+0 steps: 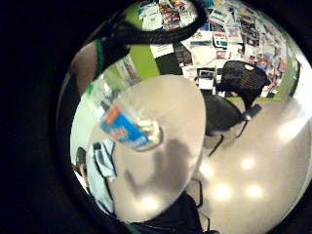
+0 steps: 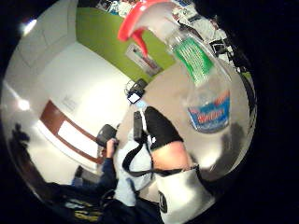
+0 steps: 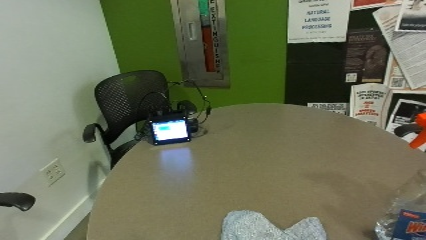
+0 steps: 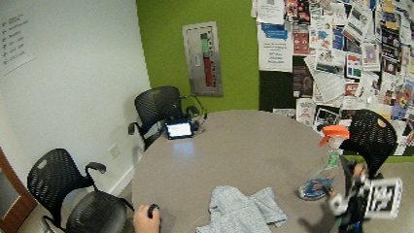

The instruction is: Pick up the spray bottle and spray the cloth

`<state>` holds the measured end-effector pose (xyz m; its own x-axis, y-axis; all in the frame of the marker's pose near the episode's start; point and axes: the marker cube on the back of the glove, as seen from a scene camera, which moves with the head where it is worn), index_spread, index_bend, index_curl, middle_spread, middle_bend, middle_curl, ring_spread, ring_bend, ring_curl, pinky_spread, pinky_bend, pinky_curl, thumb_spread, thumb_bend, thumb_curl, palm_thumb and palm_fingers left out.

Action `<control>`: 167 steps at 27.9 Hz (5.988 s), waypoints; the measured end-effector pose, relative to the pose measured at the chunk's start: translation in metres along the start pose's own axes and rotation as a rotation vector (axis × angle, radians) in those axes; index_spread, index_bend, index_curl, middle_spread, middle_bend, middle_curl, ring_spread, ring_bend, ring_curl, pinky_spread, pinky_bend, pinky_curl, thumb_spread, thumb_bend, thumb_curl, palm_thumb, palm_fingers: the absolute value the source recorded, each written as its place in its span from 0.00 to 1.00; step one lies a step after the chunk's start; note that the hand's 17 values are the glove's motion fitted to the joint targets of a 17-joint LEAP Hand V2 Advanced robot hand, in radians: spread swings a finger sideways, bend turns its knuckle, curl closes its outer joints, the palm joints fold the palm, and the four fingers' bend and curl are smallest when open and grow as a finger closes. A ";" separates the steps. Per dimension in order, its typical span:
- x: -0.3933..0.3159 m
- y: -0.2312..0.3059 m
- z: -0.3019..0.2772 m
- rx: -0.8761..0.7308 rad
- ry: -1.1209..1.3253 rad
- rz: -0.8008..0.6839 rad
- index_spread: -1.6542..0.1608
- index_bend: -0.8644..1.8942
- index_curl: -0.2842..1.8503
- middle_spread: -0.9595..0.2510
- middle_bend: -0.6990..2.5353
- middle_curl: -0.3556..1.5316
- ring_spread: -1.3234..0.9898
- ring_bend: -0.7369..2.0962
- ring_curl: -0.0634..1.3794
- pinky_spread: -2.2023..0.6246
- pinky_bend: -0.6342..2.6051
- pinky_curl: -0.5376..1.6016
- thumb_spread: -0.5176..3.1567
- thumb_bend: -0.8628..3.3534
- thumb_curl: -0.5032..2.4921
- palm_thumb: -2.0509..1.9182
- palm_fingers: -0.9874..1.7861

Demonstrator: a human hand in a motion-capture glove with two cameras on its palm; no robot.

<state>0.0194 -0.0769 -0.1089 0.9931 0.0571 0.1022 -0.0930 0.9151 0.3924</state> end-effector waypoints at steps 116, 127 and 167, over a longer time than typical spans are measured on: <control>-0.165 -0.006 0.027 0.146 0.655 -0.823 0.74 0.38 0.39 0.62 0.39 0.48 0.46 0.49 0.37 0.67 0.37 0.45 0.26 0.20 0.41 0.76 0.83; -0.150 0.010 0.050 0.106 0.776 -0.890 0.74 0.38 0.40 0.62 0.39 0.48 0.46 0.49 0.38 0.67 0.37 0.45 0.26 0.20 0.41 0.76 0.83; -0.108 -0.086 -0.034 0.202 -0.192 -0.139 0.74 0.38 0.40 0.62 0.39 0.47 0.46 0.49 0.37 0.67 0.36 0.45 0.26 0.20 0.42 0.76 0.82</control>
<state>-0.0775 -0.1480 -0.1843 0.9676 -0.1568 0.1980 0.0112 0.8097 0.5867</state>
